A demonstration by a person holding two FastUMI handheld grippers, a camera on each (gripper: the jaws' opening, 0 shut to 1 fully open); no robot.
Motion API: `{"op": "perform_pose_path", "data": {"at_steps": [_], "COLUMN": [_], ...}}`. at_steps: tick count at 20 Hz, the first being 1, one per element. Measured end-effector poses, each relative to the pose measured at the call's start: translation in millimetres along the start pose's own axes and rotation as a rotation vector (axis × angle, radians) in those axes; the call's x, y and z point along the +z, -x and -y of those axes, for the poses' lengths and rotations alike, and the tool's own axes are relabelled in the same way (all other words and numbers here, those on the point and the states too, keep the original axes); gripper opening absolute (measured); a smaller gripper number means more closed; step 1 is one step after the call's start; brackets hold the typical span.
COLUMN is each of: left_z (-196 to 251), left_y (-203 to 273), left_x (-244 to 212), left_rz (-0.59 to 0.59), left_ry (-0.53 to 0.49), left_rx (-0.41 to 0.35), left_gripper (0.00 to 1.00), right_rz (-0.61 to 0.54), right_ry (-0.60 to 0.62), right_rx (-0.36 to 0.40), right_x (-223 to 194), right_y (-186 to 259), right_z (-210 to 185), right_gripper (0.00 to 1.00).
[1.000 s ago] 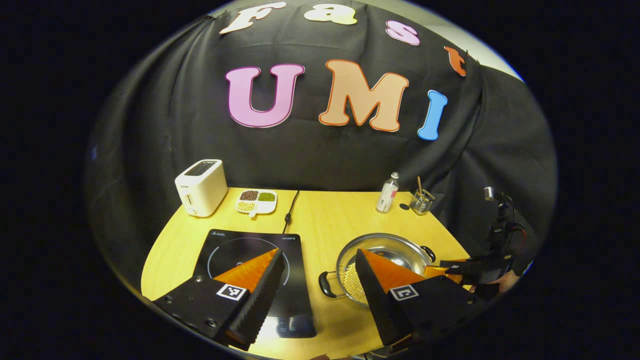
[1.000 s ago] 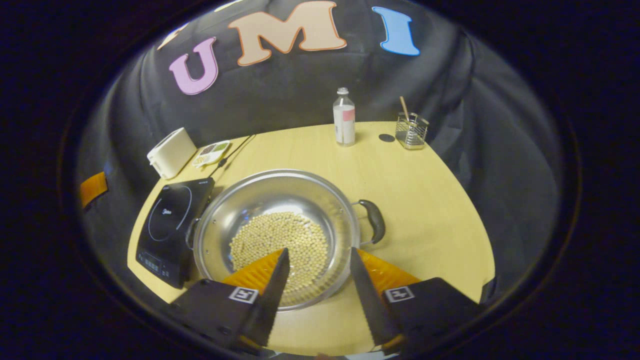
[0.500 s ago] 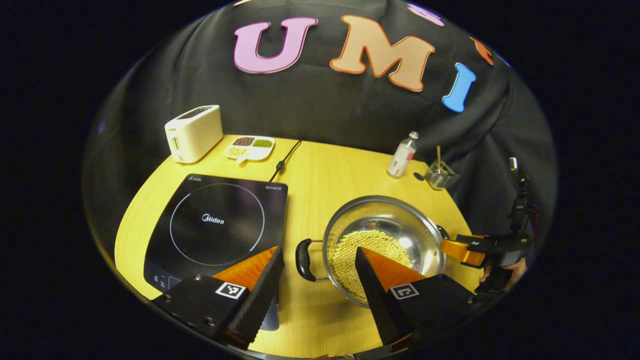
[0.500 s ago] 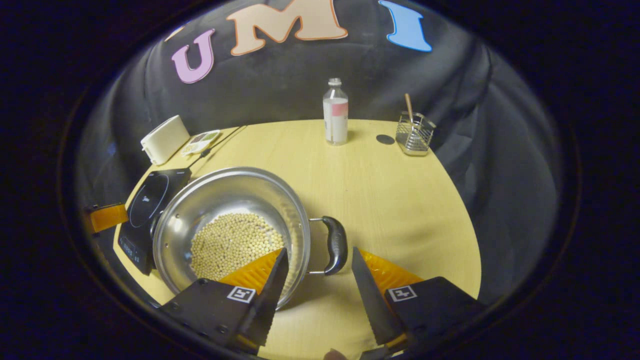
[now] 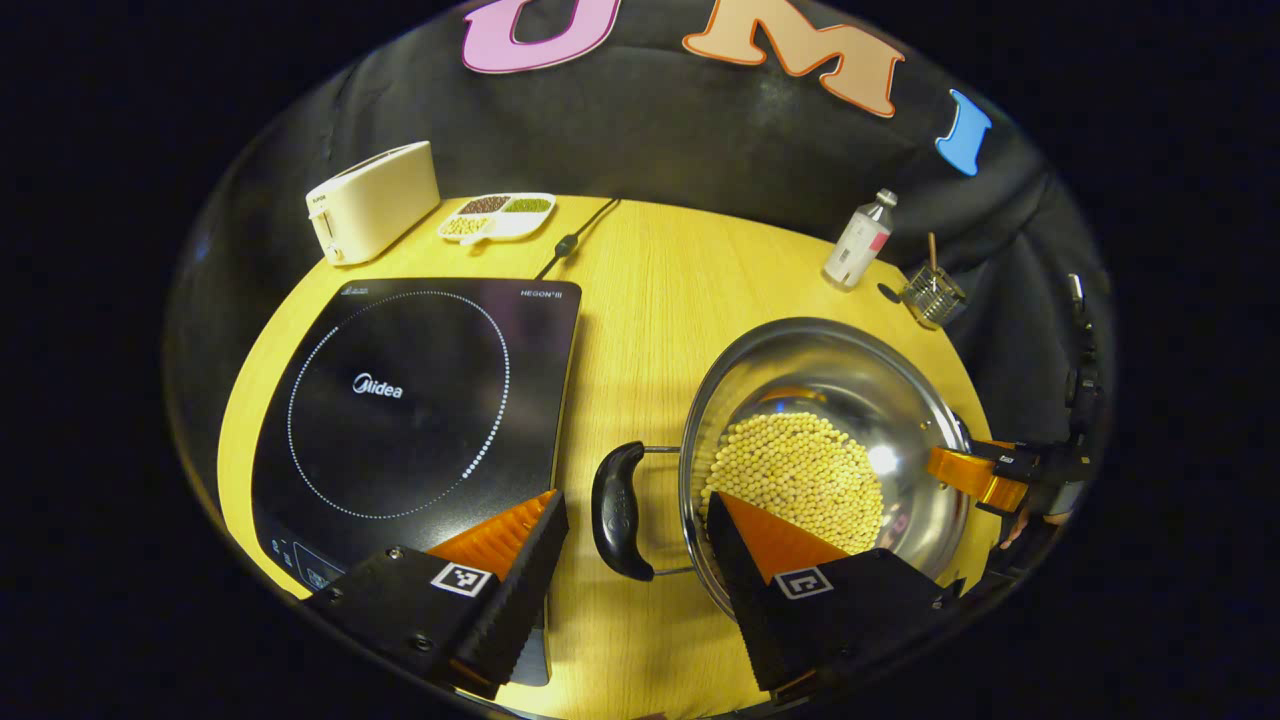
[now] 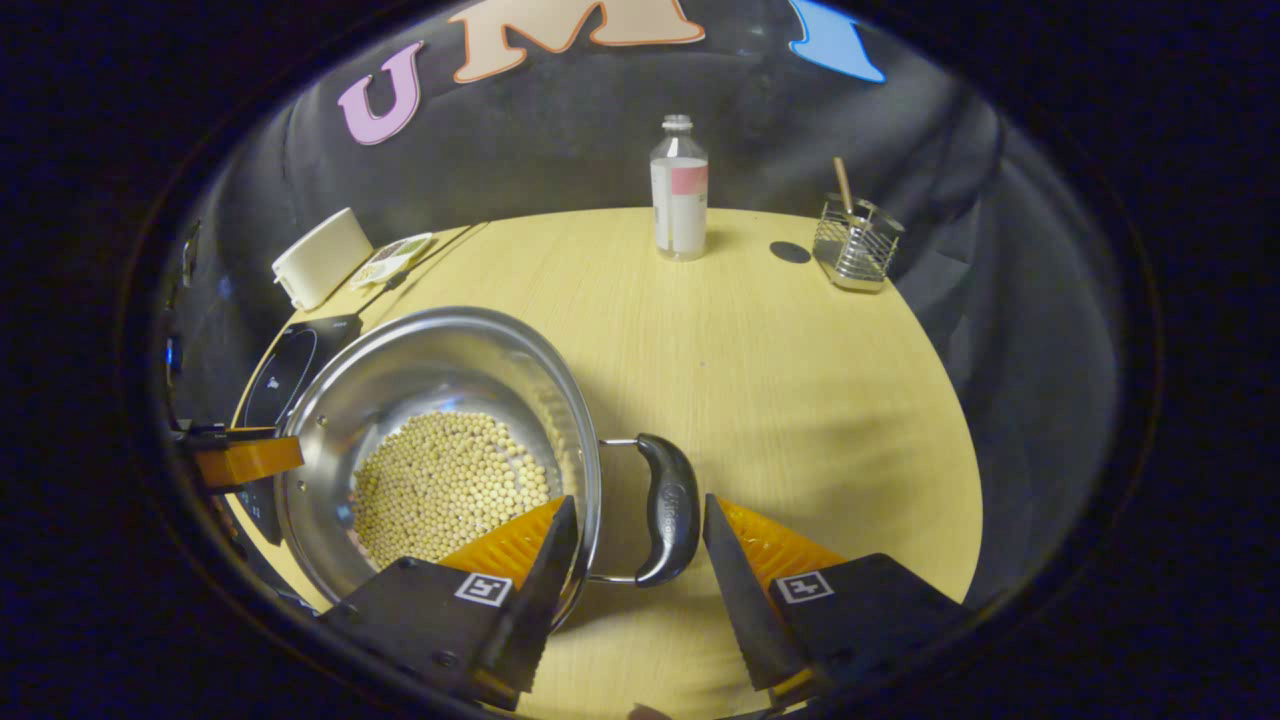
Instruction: First push the handle of the pot to place it horizontally, then grasp the pot with both hands and set it on the induction cooktop.
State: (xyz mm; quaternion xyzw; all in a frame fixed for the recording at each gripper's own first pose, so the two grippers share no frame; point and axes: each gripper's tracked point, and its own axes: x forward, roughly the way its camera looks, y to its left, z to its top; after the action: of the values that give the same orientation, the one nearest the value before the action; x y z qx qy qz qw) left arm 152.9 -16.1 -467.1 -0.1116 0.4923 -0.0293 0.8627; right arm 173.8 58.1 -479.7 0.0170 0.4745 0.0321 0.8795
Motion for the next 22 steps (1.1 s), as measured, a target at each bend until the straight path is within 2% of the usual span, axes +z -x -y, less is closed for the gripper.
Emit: {"op": "perform_pose_path", "data": {"at_steps": [1,2,5,6,8,11,14,15,17,18,22], "left_z": [2,5,7,5,6,6,4,5,12,14,12], "left_y": [-4,-7,-17,-19,-22,-24,-23,-23,-18,-13,7], "left_x": [-2,-4,-10,-10,-9,-6,-7,-8,-12,-12,-10], "left_rz": [-0.008,-0.022,-0.058,-0.06,-0.061,-0.058,-0.07,-0.075,-0.089,-0.085,-0.055], "left_ry": [0.009,0.015,0.026,0.025,0.018,0.016,0.027,0.05,0.079,0.075,0.054], "left_rx": [-0.009,-0.016,-0.027,-0.017,-0.01,-0.012,-0.005,-0.009,-0.021,-0.021,-0.015], "left_gripper": [0.87,0.87,0.77,0.74,0.69,0.62,0.58,0.57,0.56,0.58,0.55], "right_rz": [-0.009,-0.017,-0.026,-0.026,-0.035,-0.034,-0.05,-0.05,-0.046,-0.042,-0.032], "right_ry": [0.001,-0.002,-0.012,-0.02,-0.044,-0.055,-0.095,-0.113,-0.11,-0.106,-0.128], "right_rx": [0.001,0.007,0.02,0.026,0.039,0.047,0.059,0.065,0.067,0.066,0.077], "right_x": [-2,-2,-2,-1,-2,0,1,0,0,1,-1], "right_y": [-2,-4,-10,-11,-10,-13,-2,-4,1,5,23], "right_z": [-1,-2,-6,-5,-5,-6,-6,-6,-1,1,-4], "right_gripper": [0.75,0.76,0.72,0.65,0.65,0.5,0.46,0.41,0.41,0.46,0.41]}}
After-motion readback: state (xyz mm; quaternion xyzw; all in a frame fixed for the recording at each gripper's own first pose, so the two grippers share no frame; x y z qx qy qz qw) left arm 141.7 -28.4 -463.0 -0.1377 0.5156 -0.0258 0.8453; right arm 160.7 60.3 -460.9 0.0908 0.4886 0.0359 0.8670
